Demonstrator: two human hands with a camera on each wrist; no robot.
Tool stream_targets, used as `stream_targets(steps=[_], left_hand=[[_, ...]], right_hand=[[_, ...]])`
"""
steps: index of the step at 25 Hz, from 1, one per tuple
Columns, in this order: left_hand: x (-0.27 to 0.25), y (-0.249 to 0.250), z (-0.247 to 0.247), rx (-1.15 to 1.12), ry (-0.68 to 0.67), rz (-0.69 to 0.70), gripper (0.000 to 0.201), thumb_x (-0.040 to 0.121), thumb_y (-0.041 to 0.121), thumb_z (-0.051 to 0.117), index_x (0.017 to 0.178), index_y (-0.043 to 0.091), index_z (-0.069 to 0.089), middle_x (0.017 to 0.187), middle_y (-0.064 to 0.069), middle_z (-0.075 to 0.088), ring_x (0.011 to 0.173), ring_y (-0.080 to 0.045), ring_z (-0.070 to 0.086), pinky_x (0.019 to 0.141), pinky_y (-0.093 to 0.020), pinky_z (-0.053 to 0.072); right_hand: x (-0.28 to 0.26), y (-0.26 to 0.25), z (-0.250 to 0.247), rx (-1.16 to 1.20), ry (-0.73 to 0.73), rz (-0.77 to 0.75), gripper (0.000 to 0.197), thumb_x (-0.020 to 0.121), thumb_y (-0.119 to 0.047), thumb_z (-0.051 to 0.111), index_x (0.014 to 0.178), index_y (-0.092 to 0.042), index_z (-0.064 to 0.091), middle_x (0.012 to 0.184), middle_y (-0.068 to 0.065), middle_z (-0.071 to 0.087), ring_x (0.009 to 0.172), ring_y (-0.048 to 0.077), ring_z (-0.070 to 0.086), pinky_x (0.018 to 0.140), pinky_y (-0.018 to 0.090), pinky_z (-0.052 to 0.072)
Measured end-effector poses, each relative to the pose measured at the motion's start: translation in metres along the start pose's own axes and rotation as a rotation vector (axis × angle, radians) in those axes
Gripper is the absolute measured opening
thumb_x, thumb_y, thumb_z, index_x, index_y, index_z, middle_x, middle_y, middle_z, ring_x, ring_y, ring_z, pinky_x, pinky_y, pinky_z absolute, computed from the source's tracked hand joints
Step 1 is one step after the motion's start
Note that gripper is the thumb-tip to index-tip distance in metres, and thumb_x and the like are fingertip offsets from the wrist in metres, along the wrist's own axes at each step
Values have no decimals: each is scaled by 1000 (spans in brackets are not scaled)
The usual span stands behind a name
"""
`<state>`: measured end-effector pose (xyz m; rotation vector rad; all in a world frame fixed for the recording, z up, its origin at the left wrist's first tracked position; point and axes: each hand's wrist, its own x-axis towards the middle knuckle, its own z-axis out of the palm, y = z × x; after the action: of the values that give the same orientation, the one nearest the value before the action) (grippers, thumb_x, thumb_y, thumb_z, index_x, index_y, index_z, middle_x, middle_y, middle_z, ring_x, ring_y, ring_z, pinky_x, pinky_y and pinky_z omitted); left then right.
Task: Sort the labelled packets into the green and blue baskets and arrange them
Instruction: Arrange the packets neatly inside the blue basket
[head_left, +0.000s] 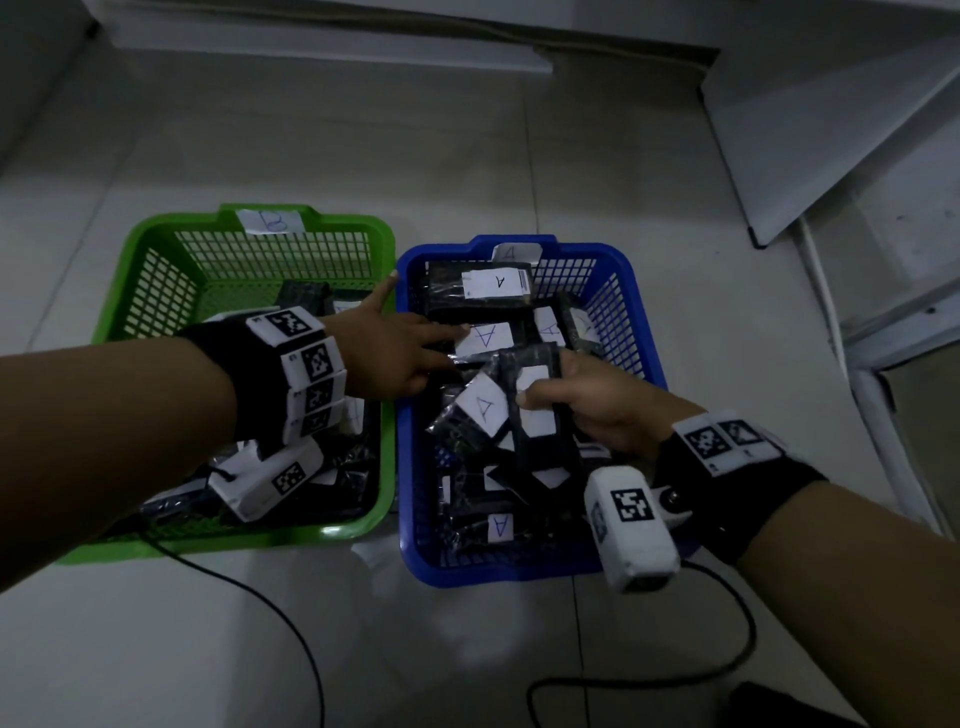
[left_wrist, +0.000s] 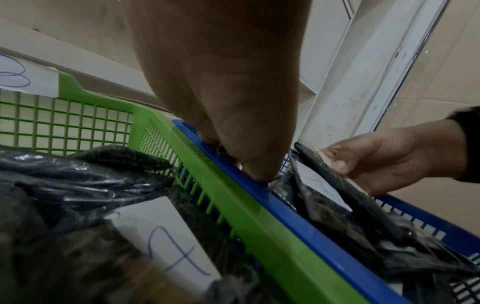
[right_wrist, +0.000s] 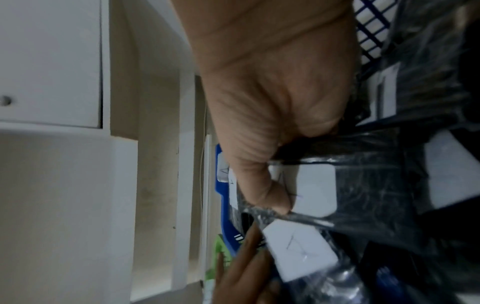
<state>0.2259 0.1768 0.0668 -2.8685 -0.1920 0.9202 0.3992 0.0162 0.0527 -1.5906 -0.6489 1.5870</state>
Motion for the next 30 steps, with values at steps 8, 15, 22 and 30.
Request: stream_targets(steps=[8, 15, 22, 30], left_hand=[[-1, 2, -2, -14, -6, -6, 47, 100, 40, 21, 147, 38, 17, 159, 10, -5, 146, -17, 9, 107, -69, -10], [0, 3, -6, -63, 8, -4, 44, 99, 38, 26, 142, 43, 21, 159, 10, -1, 144, -19, 16, 108, -68, -10], [-1, 2, -1, -81, 22, 14, 41, 99, 39, 27, 139, 48, 29, 158, 12, -5, 146, -18, 8, 108, -68, -8], [0, 3, 8, -17, 150, 95, 40, 99, 43, 27, 137, 43, 38, 148, 12, 24, 140, -14, 20, 111, -63, -10]], right_hand=[[-2, -16, -7, -39, 203, -24, 30, 80, 5, 62, 104, -11, 67, 99, 13, 72, 90, 28, 69, 81, 40, 57], [-1, 5, 8, -255, 281, 49, 30, 79, -3, 70, 105, -12, 58, 105, 13, 68, 90, 26, 66, 86, 42, 56], [9, 9, 18, -437, 387, 44, 34, 90, -34, 58, 96, -1, 66, 98, 20, 68, 94, 35, 64, 83, 40, 51], [6, 11, 19, 80, 657, -85, 19, 84, -7, 59, 102, -4, 53, 75, 13, 60, 48, 18, 58, 41, 25, 47]])
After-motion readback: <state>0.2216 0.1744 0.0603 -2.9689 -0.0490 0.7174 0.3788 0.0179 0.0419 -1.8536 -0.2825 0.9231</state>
